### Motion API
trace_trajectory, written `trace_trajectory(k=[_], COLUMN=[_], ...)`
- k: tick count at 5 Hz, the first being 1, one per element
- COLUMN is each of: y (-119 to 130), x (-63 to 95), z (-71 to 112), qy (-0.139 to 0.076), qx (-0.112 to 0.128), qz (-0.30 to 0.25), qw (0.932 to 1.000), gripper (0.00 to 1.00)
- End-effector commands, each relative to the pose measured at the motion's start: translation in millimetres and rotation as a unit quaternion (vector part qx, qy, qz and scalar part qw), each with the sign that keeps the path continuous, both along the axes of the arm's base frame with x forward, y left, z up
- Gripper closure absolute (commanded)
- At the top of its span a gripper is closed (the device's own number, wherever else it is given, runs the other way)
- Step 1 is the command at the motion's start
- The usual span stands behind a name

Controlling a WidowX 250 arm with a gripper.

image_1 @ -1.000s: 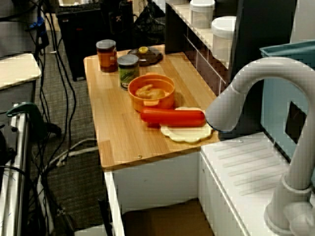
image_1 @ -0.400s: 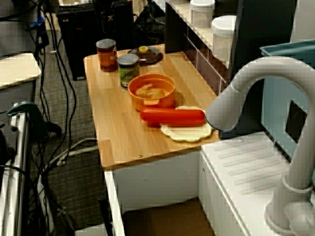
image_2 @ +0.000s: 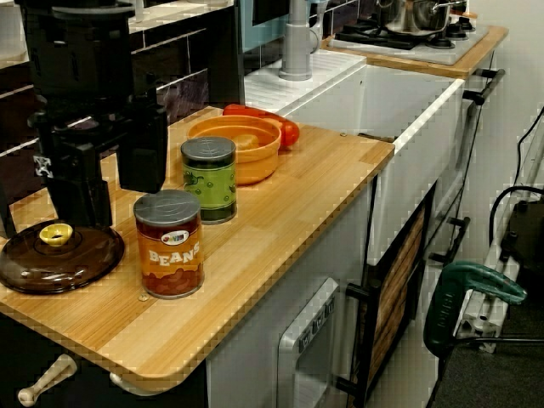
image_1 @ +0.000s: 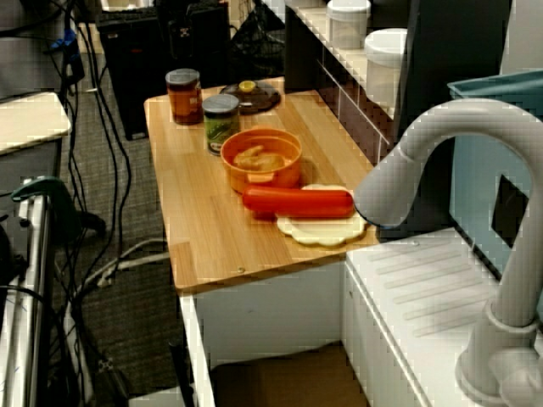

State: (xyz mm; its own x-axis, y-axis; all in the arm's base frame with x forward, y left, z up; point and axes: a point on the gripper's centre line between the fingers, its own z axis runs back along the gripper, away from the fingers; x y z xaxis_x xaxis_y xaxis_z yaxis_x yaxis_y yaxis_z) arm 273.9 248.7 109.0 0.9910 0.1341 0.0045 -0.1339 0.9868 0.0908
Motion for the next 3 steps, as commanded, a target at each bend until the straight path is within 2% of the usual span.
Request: trace_trajectory(k=[1,3], y=[16.8,20.1], x=[-11.1,-18.5], z=[31.8,29.0], qy=[-0.024,-0.022], qx=[0.031,0.032], qz=[-0.006,-0.009], qw=[0.9992,0.9992], gripper=[0.0,0.0])
